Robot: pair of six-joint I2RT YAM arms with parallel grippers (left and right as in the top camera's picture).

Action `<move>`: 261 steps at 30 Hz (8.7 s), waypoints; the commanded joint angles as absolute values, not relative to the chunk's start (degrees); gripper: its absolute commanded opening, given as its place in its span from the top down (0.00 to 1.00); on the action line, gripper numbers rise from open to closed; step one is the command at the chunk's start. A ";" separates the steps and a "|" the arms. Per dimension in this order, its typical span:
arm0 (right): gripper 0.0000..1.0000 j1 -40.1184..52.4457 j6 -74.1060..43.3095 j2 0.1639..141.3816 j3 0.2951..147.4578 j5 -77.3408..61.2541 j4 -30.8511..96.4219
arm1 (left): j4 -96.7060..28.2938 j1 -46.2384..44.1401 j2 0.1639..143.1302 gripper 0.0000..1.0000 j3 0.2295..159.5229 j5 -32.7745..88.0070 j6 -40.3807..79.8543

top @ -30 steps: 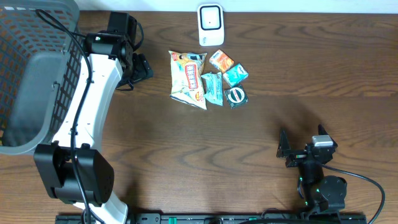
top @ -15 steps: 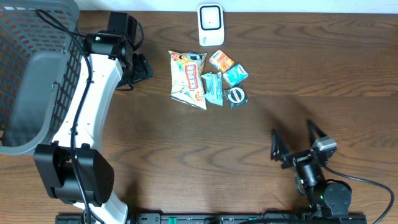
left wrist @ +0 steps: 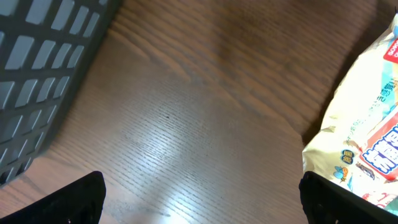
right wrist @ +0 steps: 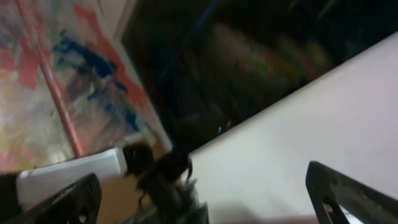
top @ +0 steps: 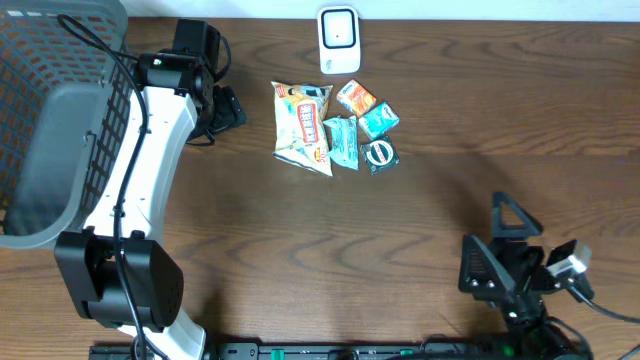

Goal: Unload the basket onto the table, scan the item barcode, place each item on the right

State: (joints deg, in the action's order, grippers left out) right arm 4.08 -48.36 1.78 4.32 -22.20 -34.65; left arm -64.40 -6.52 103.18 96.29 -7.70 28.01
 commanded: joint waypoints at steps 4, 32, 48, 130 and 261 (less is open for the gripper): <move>0.01 3.75 -27.14 16.05 26.39 -25.91 -16.45 | -64.66 -6.33 102.89 0.02 96.49 -8.40 27.00; 0.01 10.22 -9.39 74.70 65.08 -30.81 24.21 | -64.66 -6.33 102.89 0.02 96.49 -8.40 27.00; 0.01 20.75 -10.33 85.17 63.70 -30.13 22.22 | -64.66 -6.33 102.89 0.02 96.49 -8.40 27.00; 0.11 32.84 -27.18 98.63 63.68 -14.92 13.93 | -64.66 -6.33 102.89 0.02 96.49 -8.40 27.00; 0.99 21.02 -0.10 122.50 93.38 -40.80 53.76 | -64.66 -6.33 102.89 0.02 96.49 -8.40 27.00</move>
